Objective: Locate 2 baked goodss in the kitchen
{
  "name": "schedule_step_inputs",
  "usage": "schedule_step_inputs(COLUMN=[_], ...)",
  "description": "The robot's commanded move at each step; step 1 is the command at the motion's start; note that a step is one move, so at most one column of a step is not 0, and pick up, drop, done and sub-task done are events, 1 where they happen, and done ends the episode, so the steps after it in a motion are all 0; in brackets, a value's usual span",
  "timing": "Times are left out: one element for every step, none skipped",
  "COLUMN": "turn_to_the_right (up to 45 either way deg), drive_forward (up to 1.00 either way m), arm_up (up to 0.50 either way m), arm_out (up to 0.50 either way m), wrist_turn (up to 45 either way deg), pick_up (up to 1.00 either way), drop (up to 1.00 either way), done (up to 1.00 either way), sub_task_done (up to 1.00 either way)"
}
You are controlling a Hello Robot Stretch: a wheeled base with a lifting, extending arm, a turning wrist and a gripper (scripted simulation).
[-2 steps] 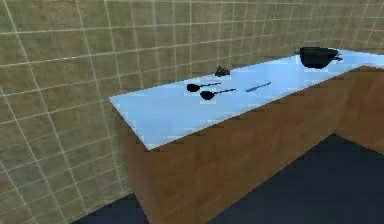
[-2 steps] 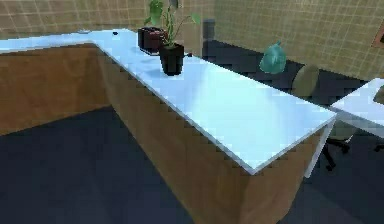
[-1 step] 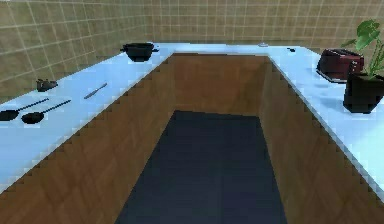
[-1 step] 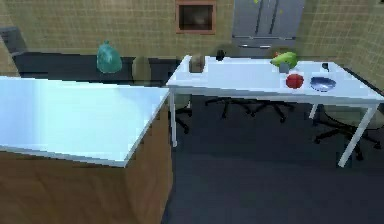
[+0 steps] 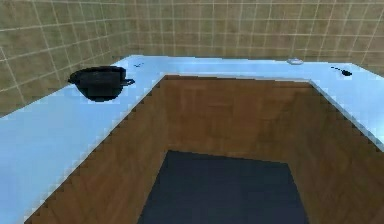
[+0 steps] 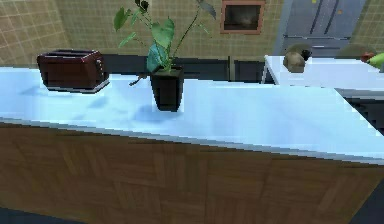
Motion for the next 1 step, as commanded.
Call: schedule_step_inputs(turn_to_the_right=[3.0], drive_forward=[0.0], arm_up=[0.0], arm_out=[0.0], wrist_turn=[0.0], pick_up=[0.0], drop=[0.0], done=[0.0], sub_task_done=[0.0])
